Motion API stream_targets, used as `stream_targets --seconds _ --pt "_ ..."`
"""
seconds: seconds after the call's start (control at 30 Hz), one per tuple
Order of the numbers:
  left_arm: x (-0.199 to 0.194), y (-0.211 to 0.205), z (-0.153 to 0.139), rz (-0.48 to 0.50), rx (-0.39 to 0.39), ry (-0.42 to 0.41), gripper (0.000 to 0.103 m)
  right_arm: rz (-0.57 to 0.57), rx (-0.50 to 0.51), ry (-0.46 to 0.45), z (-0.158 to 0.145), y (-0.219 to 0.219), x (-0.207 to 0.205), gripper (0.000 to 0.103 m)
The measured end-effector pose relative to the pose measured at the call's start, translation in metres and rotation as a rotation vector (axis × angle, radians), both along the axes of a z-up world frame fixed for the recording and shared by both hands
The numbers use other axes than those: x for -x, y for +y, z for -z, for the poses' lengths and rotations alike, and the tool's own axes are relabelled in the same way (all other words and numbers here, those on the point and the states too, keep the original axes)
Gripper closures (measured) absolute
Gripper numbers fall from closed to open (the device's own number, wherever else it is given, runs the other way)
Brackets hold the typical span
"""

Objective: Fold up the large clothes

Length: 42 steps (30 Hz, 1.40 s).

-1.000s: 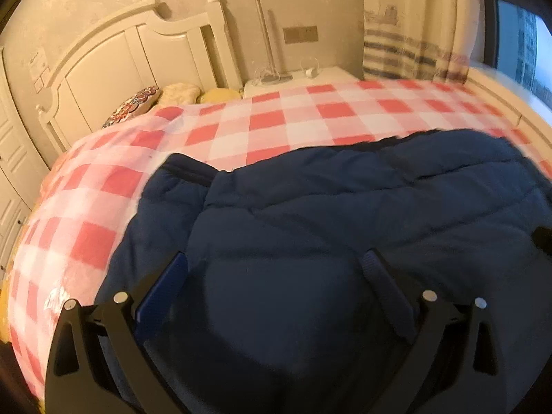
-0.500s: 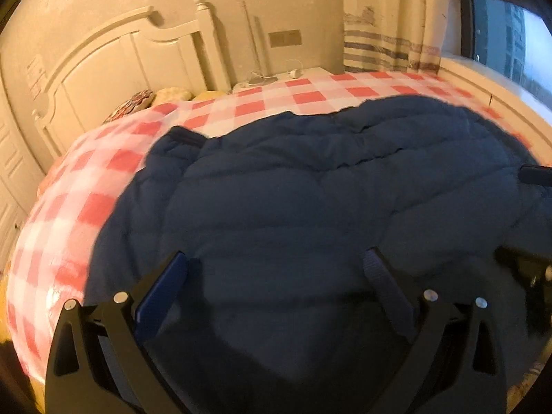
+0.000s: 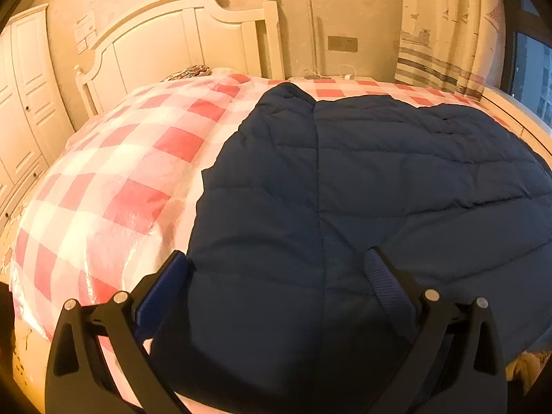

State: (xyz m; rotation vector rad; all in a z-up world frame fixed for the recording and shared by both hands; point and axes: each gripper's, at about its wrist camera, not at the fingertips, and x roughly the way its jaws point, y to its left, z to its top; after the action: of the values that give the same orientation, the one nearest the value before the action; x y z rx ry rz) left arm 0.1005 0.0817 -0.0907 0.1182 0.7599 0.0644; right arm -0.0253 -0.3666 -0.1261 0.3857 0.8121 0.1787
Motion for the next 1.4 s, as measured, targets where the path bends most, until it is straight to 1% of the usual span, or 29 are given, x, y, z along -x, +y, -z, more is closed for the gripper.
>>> stream_targets --seconds 0.07,0.13,0.17,0.3,0.37,0.43,0.47,0.53,0.57,0.63,0.67,0.7,0.73,0.77,0.83,0.87,0.9,0.93,1.0,1.07,1.1,1.13,1.17,1.23,1.3,1.37,1.4 --pt "-0.002 0.000 0.002 -0.009 -0.009 -0.002 0.002 -0.007 -0.113 0.027 0.022 -0.005 0.012 0.007" --pt "-0.002 -0.003 0.002 -0.017 -0.023 -0.001 0.002 -0.029 -0.182 0.021 0.031 -0.002 0.012 0.011" --pt "-0.001 -0.004 0.002 -0.017 -0.029 0.001 0.002 -0.048 -0.200 0.007 0.030 0.001 0.009 0.013" --pt "0.001 -0.003 0.001 -0.009 -0.032 0.007 0.002 -0.106 -0.249 -0.073 0.014 0.012 -0.013 0.013" --pt "0.000 -0.003 0.001 -0.008 -0.036 0.010 0.002 -0.114 -0.291 -0.080 0.010 0.016 -0.031 0.012" --pt "0.001 -0.004 -0.004 -0.011 -0.037 0.013 0.002 -0.118 -0.301 -0.109 0.002 0.023 -0.036 0.010" --pt "0.002 -0.004 -0.008 -0.008 -0.031 0.007 0.004 -0.127 -0.269 -0.134 -0.005 0.027 -0.036 0.010" --pt "0.009 -0.011 -0.024 0.031 0.002 -0.036 0.004 -0.131 -0.240 -0.169 -0.015 0.029 -0.038 0.010" --pt "0.010 -0.016 -0.030 0.048 0.006 -0.050 0.004 -0.127 -0.257 -0.185 -0.017 0.027 -0.042 0.010" --pt "0.006 -0.038 -0.043 0.114 -0.001 -0.062 0.004 -0.112 -0.280 -0.170 -0.017 0.026 -0.057 0.010" --pt "0.002 -0.048 -0.046 0.138 -0.004 -0.059 0.004 -0.086 -0.261 -0.135 -0.015 0.027 -0.070 0.010" --pt "-0.008 -0.065 -0.050 0.185 -0.002 -0.034 0.004 -0.061 -0.239 -0.091 -0.013 0.030 -0.084 0.010" --pt "-0.016 -0.073 -0.051 0.211 0.008 -0.016 0.004 -0.038 -0.221 -0.047 -0.010 0.035 -0.096 0.008" --pt "-0.026 -0.084 -0.051 0.233 0.017 0.002 0.004 -0.019 -0.212 -0.026 -0.007 0.038 -0.101 0.006" --pt "-0.060 -0.105 -0.053 0.222 0.002 0.020 0.004 0.018 -0.198 -0.027 -0.007 0.042 -0.111 0.006" --pt "-0.074 -0.110 -0.054 0.211 0.009 0.032 0.004 0.021 -0.199 -0.032 -0.006 0.041 -0.114 0.009" --pt "-0.095 -0.117 -0.054 0.187 0.028 0.054 0.004 0.037 -0.206 -0.048 -0.005 0.039 -0.114 0.018" --pt "-0.116 -0.123 -0.053 0.151 0.027 0.065 0.004 0.039 -0.216 -0.068 -0.003 0.038 -0.111 0.022" --pt "-0.156 -0.135 -0.048 0.076 -0.040 0.064 0.004 0.043 -0.223 -0.105 -0.002 0.035 -0.102 0.032" --pt "-0.186 -0.140 -0.036 0.017 -0.080 0.096 0.004 0.047 -0.225 -0.129 -0.003 0.032 -0.097 0.037" --pt "-0.206 -0.142 -0.019 -0.007 -0.094 0.164 0.004 0.042 -0.223 -0.140 -0.004 0.032 -0.096 0.039" --pt "-0.215 -0.143 -0.007 -0.003 -0.093 0.216 0.003 0.038 -0.223 -0.147 -0.007 0.030 -0.095 0.039" --pt "-0.218 -0.143 -0.002 0.000 -0.097 0.223 0.002 0.032 -0.219 -0.160 -0.011 0.031 -0.094 0.040" --pt "-0.209 -0.141 -0.006 0.011 -0.098 0.180 0.004 0.018 -0.196 -0.189 -0.020 0.033 -0.094 0.041" --pt "-0.186 -0.138 -0.018 0.025 -0.102 0.110 0.010 0.004 -0.167 -0.229 -0.035 0.038 -0.093 0.043" --pt "-0.154 -0.141 -0.033 0.081 -0.103 0.051 0.009 -0.007 -0.156 -0.265 -0.047 0.040 -0.093 0.044" --pt "-0.131 -0.143 -0.038 0.116 -0.128 0.035 0.009 -0.013 -0.152 -0.284 -0.053 0.042 -0.091 0.045"
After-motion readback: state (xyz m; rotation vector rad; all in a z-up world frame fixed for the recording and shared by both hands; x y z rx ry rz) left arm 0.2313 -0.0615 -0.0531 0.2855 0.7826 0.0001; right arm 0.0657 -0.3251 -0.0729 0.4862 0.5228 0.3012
